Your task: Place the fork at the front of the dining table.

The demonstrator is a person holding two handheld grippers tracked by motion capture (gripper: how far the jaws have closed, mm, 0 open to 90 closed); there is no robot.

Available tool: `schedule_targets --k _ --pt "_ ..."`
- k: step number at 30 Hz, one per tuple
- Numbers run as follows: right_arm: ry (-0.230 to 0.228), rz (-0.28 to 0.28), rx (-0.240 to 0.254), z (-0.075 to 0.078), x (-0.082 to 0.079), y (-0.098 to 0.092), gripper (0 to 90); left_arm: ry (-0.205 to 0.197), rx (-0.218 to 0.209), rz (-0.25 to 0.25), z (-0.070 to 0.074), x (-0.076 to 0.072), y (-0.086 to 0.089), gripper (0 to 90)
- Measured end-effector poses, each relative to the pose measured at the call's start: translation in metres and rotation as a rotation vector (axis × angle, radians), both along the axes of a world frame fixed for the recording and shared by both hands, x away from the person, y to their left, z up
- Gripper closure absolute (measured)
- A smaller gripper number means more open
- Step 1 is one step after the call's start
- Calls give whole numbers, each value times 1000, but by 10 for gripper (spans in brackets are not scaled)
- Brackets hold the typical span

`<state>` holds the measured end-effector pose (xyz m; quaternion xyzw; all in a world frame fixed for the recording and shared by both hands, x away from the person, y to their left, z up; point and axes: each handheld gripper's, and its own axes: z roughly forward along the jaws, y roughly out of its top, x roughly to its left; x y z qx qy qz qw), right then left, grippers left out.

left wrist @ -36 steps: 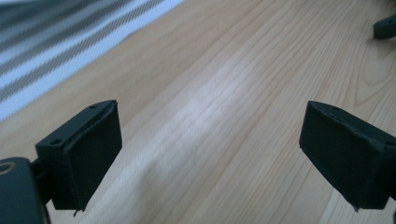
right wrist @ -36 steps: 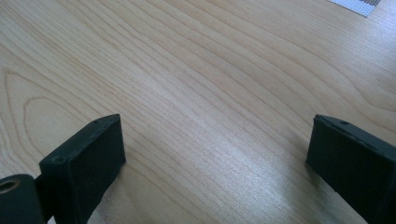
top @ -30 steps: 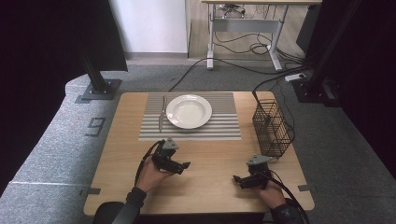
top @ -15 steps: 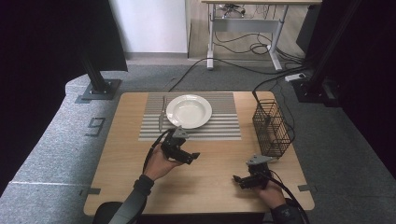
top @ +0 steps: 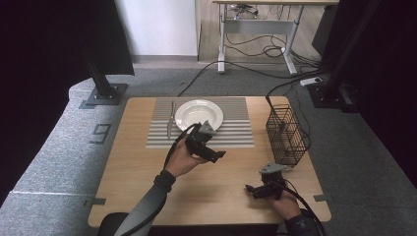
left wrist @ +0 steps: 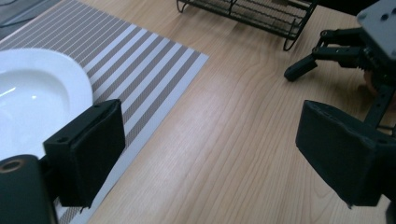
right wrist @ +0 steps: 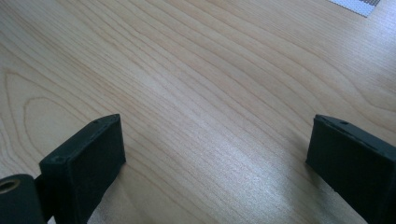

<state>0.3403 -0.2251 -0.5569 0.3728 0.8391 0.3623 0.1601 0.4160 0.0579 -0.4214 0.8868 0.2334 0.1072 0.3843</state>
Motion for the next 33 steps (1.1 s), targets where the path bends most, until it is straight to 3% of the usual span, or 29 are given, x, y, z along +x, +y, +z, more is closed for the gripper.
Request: schedule_targets --k 13,21,33 --pt "-1 -1 2 0 0 0 33 -11 -14 -51 18 15 -35 142" --pt "-4 0 0 0 0 0 34 -20 -12 -104 29 22 -68 150" --pt "-2 -1 0 0 0 0 34 -31 -6 -140 36 34 -110 210"
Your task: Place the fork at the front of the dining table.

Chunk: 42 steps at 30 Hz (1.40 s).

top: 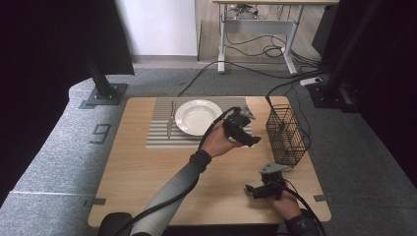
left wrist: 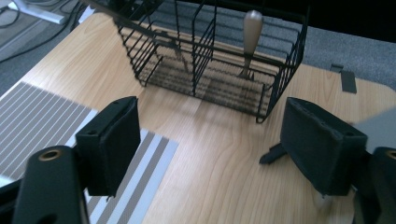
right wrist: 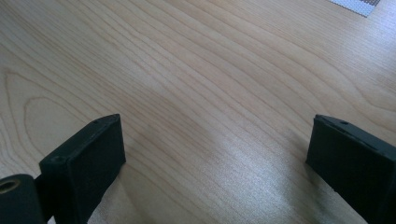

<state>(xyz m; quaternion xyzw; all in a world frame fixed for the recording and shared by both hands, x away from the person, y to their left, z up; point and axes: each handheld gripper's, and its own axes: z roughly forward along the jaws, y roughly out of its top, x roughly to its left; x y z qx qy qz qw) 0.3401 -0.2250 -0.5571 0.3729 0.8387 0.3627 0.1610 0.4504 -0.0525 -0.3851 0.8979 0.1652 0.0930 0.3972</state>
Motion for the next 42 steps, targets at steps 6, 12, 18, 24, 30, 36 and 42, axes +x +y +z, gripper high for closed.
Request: schedule_targets --k 6,12,18,24,30,36,42 --pt "2 1 -2 0 -1 0 31 19 -6 -30 -2 7 -25 241" --pt "4 7 -2 0 -1 0 26 44 -27 -53 -5 13 -41 276" --pt "6 5 1 0 -1 1 24 53 -29 -75 -6 16 -56 327" --pt "6 9 -3 0 -2 1 21 64 -21 -100 -9 17 -67 463" --pt "8 12 -3 0 -2 1 20 73 14 -124 -12 16 -79 656" --pt "6 14 -4 0 -2 1 19 97 -12 -123 -10 17 -78 775" --pt "6 16 -5 0 -2 0 19 66 -22 -116 0 15 -73 784"
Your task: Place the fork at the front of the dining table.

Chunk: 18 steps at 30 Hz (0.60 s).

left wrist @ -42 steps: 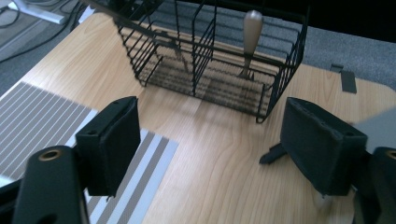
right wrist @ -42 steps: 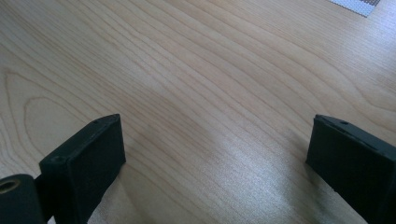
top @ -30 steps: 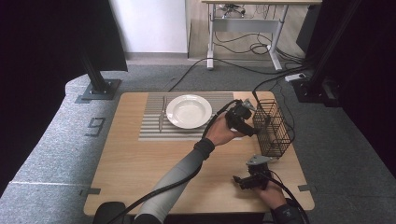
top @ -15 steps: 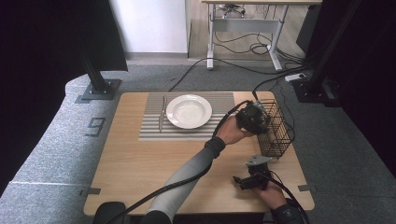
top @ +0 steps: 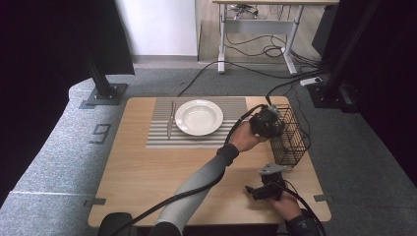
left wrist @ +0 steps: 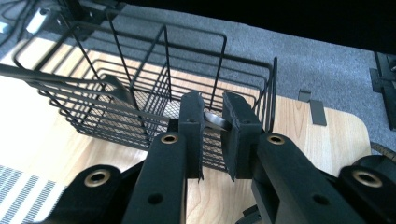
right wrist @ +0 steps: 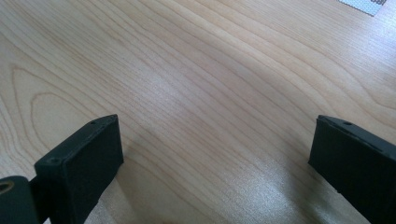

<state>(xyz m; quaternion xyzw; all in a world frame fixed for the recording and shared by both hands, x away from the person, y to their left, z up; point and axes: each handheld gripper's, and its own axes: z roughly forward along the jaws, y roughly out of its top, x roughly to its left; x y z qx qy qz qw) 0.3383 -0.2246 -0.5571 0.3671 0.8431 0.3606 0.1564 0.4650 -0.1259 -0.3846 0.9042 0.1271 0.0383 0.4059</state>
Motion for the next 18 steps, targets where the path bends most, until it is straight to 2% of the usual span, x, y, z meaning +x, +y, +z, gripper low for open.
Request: schedule_targets --k 2,9,12,15,18 --pt "-1 -1 1 0 0 0 19 -5 -4 -1 3 0 1 785" --pt "1 -2 1 0 0 0 18 -4 -52 6 28 -1 17 789" --pt "1 -2 1 0 0 0 18 -7 -61 10 33 -1 22 790" --pt "3 -3 3 0 0 0 18 -22 -81 14 46 -4 32 790" --pt "4 -4 3 0 0 0 18 -24 -92 14 53 -6 37 791"
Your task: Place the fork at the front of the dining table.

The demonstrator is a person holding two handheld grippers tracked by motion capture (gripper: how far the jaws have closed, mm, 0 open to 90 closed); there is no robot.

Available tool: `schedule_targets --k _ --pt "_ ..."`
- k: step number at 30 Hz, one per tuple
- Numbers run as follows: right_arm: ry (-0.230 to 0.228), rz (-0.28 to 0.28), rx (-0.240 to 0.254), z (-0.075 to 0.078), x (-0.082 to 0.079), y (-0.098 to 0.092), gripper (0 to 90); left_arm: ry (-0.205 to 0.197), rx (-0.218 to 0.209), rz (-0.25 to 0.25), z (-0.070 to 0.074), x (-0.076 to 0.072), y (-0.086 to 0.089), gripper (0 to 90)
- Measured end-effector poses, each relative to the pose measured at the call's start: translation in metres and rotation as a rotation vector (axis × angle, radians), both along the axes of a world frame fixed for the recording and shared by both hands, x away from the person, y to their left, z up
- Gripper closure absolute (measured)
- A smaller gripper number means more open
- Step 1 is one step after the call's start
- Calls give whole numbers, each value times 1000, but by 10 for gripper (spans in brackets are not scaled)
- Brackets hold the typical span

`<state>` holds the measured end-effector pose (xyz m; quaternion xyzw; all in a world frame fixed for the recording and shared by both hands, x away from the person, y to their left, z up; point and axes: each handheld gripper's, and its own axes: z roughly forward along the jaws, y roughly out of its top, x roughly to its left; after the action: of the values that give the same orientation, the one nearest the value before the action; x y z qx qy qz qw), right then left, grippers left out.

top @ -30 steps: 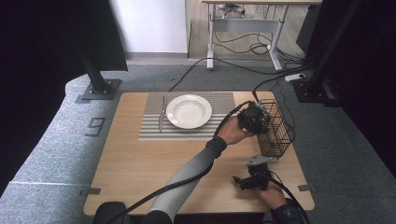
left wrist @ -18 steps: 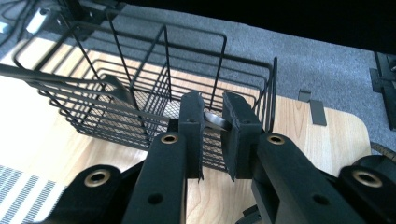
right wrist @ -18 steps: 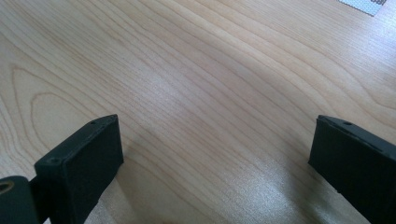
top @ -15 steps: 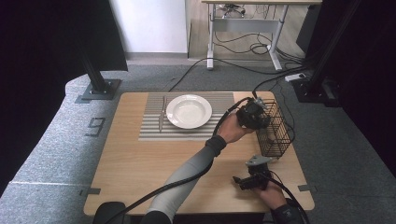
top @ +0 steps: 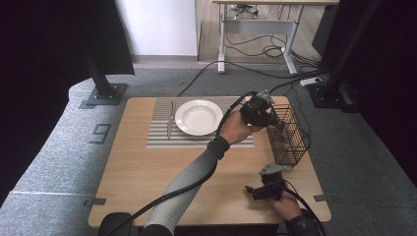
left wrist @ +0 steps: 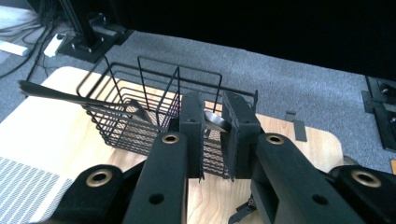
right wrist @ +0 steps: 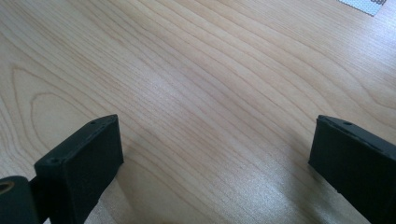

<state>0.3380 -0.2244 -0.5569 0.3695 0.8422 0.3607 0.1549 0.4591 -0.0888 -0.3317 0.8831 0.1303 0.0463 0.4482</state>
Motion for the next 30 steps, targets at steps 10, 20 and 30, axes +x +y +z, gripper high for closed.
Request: schedule_targets --k 10,20,30 --pt "1 -1 0 0 0 0 18 -39 -2 36 36 -8 37 794" --pt "2 9 0 0 0 0 18 -25 14 76 31 -9 79 801" --pt "5 15 -7 0 3 1 0 19 35 103 -1 -15 113 805"
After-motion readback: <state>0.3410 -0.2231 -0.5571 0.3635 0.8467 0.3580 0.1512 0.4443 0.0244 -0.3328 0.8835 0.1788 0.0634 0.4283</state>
